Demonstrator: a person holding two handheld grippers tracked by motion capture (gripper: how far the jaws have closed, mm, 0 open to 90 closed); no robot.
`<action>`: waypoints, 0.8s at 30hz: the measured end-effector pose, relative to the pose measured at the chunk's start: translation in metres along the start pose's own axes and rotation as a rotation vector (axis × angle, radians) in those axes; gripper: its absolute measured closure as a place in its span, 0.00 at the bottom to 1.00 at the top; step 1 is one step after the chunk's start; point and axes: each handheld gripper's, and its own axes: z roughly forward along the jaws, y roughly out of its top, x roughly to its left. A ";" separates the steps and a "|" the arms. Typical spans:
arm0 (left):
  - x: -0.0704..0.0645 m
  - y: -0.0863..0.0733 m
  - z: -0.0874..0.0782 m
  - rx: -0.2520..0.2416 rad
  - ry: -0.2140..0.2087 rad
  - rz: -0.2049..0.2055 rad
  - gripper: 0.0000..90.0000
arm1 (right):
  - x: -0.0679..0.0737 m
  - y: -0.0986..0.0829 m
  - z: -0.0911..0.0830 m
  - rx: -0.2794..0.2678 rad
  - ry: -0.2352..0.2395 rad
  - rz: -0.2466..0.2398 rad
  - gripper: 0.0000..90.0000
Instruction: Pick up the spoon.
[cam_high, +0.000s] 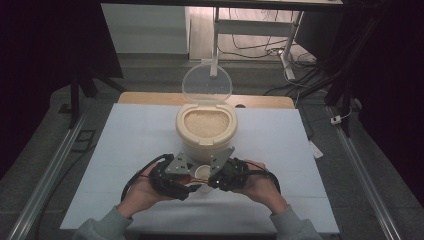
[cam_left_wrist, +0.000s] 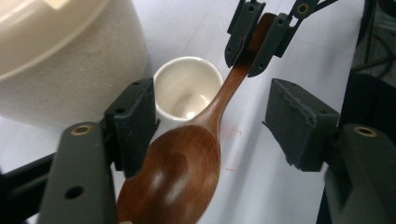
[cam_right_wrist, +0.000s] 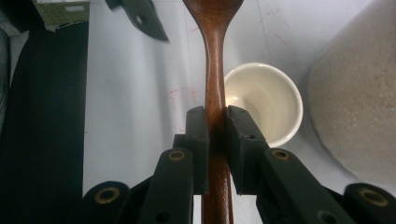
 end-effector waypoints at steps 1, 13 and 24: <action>0.000 0.000 0.002 0.011 -0.006 0.005 0.39 | 0.000 0.000 0.000 0.000 0.000 0.000 0.88; -0.003 0.001 0.012 0.096 -0.060 0.063 0.63 | 0.011 0.011 0.000 0.017 -0.011 -0.063 0.88; -0.007 -0.003 0.019 0.144 -0.074 0.122 0.80 | 0.019 0.017 0.001 0.036 -0.021 -0.132 0.88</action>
